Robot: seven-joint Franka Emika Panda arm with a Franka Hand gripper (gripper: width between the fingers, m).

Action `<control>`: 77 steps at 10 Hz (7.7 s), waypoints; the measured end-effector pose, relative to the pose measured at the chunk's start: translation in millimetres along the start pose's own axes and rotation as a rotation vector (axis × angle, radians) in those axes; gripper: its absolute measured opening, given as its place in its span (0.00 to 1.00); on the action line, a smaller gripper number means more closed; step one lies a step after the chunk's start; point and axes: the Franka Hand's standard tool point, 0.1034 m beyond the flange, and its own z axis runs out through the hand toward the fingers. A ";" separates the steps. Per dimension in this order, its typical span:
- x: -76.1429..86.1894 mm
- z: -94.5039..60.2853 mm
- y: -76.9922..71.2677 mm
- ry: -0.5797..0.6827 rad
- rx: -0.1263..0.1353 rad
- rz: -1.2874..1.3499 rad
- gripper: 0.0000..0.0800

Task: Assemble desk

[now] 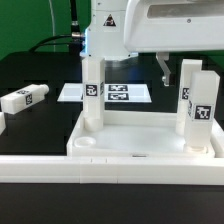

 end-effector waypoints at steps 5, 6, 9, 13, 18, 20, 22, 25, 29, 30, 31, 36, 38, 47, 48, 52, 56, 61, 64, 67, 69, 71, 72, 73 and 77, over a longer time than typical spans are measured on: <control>-2.8 6.8 0.5 -0.010 -0.005 0.012 0.44; -2.8 6.9 0.5 -0.010 -0.005 0.037 0.36; -2.8 6.9 0.5 -0.010 -0.005 0.132 0.36; -3.3 7.3 -0.2 -0.009 -0.005 0.412 0.36; -1.9 9.4 -3.5 0.017 0.006 0.937 0.36; -1.7 9.2 -6.2 0.018 0.010 1.094 0.36; -1.6 9.2 -6.6 0.018 0.012 1.177 0.36; -1.6 9.2 -6.4 0.018 0.011 1.131 0.65; -2.4 7.8 -7.4 0.011 -0.013 0.796 0.81; -2.3 7.8 -6.8 0.011 -0.014 0.703 0.81; -2.2 7.8 -6.5 0.010 -0.015 0.617 0.81; -1.2 7.4 -3.9 0.012 -0.026 0.215 0.81; -0.8 7.3 -3.4 0.011 -0.029 0.033 0.81; 0.1 7.0 2.0 0.003 -0.084 -0.327 0.53; -0.6 7.5 2.3 0.001 -0.084 -0.306 0.36; -0.6 7.6 2.4 0.008 -0.082 -0.148 0.36; -0.8 9.0 1.1 0.028 -0.061 0.265 0.36; 1.3 10.7 -2.5 0.049 -0.047 0.701 0.36; 2.9 10.9 -4.5 0.051 -0.026 0.966 0.36; 2.0 11.2 -6.6 0.048 -0.017 1.166 0.36; 1.7 11.3 -7.2 0.046 -0.013 1.243 0.36; 0.2 11.7 -8.4 0.040 -0.021 1.158 0.50; -2.2 11.2 -9.9 0.027 -0.032 1.103 0.67; -2.9 9.8 -10.9 0.018 -0.037 1.022 0.77; -0.9 9.8 -10.2 0.024 -0.033 0.626 0.81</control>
Offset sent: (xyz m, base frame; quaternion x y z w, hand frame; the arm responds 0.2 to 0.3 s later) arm 0.0000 0.0000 0.0000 0.0000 0.0000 0.0000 1.0000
